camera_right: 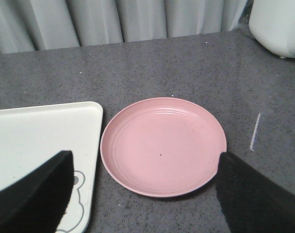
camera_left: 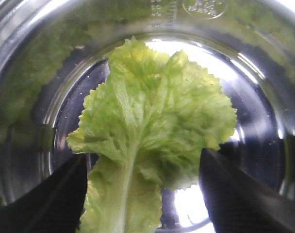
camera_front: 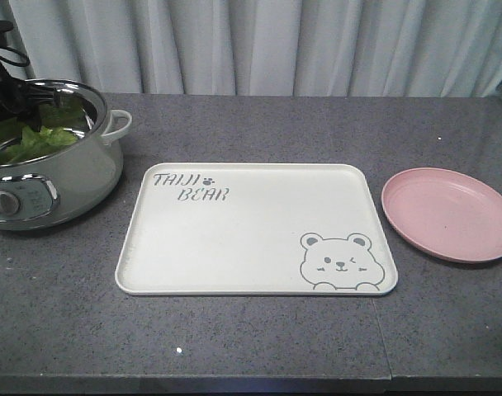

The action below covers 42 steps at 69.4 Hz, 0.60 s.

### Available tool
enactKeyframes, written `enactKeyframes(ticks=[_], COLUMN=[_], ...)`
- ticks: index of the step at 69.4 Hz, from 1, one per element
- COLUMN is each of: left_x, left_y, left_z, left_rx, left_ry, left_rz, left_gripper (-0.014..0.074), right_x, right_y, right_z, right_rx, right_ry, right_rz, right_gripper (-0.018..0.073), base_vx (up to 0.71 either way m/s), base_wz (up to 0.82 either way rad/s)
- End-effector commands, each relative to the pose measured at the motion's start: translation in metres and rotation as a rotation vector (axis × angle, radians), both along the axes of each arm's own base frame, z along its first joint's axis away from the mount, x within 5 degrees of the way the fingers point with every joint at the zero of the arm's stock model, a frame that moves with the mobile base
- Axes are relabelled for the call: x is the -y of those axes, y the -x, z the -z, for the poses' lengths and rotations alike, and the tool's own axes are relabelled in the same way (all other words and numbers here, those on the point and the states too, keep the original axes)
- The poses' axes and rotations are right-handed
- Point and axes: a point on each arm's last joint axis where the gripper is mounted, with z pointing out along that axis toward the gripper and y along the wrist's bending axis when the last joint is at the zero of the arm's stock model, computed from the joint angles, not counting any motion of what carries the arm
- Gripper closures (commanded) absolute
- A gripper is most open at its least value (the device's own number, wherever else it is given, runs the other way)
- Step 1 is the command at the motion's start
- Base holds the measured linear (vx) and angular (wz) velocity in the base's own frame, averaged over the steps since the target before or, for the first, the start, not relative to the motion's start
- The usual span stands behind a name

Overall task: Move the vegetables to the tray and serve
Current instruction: 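Lower the left gripper into the pot and grasp a lettuce leaf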

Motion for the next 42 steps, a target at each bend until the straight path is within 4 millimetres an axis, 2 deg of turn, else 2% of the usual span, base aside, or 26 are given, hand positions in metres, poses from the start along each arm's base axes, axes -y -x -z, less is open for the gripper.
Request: enactKeyframes(ticks=[1, 26, 42], left_x=[0.001, 0.002, 0.002], left_y=[0.006, -0.01, -0.015], left_z=[-0.031, 0.009, 0.025], left_rx=[0.115, 0.013, -0.035], left_ry=[-0.001, 0.013, 0.015], left_rz=[0.008, 0.019, 0.017], left_gripper=[0.0113, 0.0113, 0.0113], right_x=[0.0, 0.0, 0.0], right_y=[-0.002, -0.002, -0.002], right_z=[-0.017, -0.017, -0.017], right_rx=[0.097, 0.093, 0.093], right_ry=[0.008, -0.004, -0.008], right_rz=[-0.004, -0.004, -0.004], right_gripper=[-0.001, -0.001, -0.001], base_vx=[0.0, 0.0, 0.0], base_wz=[0.0, 0.0, 0.0])
